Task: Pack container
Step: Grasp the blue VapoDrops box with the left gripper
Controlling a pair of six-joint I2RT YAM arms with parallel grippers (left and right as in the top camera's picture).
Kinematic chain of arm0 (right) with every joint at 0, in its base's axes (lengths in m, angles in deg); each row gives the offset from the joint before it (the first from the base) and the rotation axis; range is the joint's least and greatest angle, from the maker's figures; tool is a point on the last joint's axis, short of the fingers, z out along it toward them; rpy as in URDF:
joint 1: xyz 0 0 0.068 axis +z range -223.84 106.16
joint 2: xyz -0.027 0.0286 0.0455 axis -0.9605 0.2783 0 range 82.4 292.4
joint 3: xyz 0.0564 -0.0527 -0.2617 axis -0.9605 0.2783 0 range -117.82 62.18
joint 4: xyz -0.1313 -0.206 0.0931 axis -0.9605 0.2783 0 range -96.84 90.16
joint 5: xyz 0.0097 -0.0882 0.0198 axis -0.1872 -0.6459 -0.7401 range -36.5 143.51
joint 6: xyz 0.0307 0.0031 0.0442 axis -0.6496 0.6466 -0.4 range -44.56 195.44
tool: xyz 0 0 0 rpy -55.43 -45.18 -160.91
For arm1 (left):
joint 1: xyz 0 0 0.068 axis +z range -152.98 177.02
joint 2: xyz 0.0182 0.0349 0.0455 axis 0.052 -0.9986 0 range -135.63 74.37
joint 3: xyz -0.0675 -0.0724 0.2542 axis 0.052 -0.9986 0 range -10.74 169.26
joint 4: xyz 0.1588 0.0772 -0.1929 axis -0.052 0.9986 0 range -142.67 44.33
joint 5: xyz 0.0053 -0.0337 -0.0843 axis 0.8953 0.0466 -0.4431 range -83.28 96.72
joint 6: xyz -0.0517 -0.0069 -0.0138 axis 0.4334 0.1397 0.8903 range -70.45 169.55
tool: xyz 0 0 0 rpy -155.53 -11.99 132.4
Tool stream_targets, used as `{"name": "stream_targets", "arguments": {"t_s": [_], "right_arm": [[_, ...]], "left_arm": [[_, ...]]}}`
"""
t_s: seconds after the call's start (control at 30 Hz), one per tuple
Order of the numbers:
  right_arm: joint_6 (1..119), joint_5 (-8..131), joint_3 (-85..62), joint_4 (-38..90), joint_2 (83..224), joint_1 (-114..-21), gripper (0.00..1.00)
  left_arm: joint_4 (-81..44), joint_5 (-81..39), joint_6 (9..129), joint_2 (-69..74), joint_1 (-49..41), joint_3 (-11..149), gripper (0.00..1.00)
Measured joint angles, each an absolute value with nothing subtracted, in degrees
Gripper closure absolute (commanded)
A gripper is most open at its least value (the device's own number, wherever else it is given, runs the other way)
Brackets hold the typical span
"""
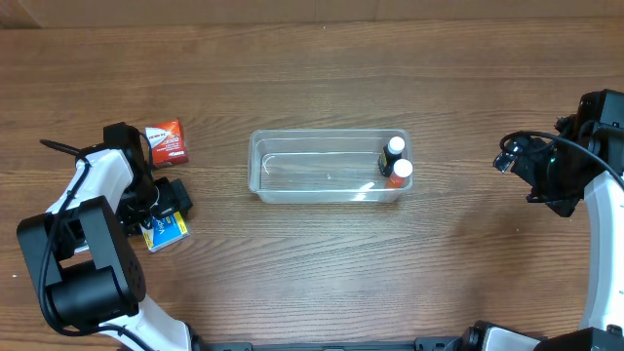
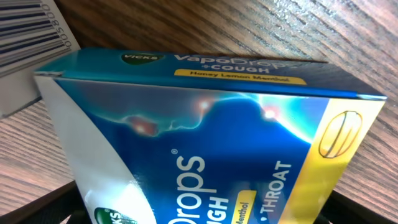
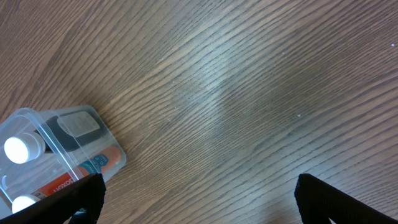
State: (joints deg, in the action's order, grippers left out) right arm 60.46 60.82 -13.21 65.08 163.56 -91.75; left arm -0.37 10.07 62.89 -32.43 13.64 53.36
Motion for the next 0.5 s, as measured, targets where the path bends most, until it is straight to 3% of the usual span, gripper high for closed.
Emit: {"name": "stream_targets", "arguments": {"t_s": [0.2,0.5], "right_arm": [[60.50,60.79,-13.21,65.08,163.56,-91.75,0.00],[60.50,60.79,-13.21,65.10,163.56,-91.75,0.00]], "left_arm": [[-0.15,9.70,62.80,-32.52,13.62,53.36,0.21],[0.79,9.55,62.67,-32.54,13.62,53.36,0.27]]}}
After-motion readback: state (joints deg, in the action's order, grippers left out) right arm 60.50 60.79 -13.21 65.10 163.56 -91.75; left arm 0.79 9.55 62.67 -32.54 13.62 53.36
